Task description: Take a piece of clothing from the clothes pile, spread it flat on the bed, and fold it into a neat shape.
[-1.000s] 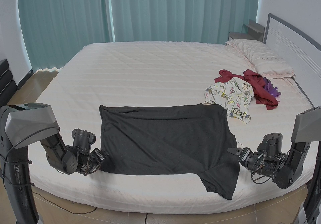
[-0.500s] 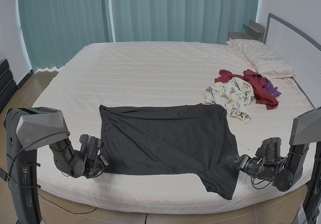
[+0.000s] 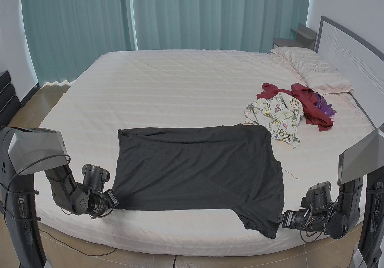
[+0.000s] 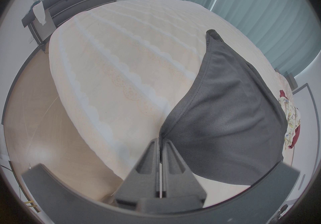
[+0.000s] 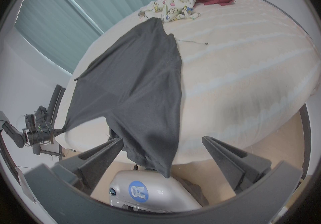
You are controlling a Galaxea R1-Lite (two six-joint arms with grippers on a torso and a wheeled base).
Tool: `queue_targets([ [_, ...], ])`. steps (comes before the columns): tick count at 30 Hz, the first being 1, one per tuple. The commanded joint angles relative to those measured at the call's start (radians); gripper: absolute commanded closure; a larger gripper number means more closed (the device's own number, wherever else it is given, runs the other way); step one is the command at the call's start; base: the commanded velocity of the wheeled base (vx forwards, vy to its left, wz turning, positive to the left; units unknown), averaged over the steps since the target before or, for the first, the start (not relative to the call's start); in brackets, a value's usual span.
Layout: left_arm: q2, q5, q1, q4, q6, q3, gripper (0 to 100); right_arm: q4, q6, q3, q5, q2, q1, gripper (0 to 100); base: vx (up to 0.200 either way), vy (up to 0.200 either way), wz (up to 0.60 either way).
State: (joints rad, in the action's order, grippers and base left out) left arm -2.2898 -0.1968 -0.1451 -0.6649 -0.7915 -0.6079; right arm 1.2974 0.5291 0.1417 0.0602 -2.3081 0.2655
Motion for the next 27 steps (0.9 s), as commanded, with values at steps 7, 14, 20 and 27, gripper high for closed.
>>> queue_targets([
  [7,0.01,0.063,0.033,0.001,-0.002,0.005,100,0.016,-0.003,0.026,0.003,-0.09,0.061,0,0.0,0.0,0.0],
  [14,0.007,0.068,0.033,-0.001,0.0,0.005,100,0.005,-0.003,0.076,0.0,-0.094,0.069,100,0.0,0.0,0.0],
  [20,0.007,0.068,0.033,-0.009,0.0,0.01,100,0.006,-0.001,0.101,-0.014,-0.077,0.055,100,0.0,0.0,0.0],
  [27,0.006,0.068,0.033,-0.036,0.0,0.014,100,0.02,-0.006,0.088,-0.014,-0.005,0.017,100,0.0,0.0,0.0],
])
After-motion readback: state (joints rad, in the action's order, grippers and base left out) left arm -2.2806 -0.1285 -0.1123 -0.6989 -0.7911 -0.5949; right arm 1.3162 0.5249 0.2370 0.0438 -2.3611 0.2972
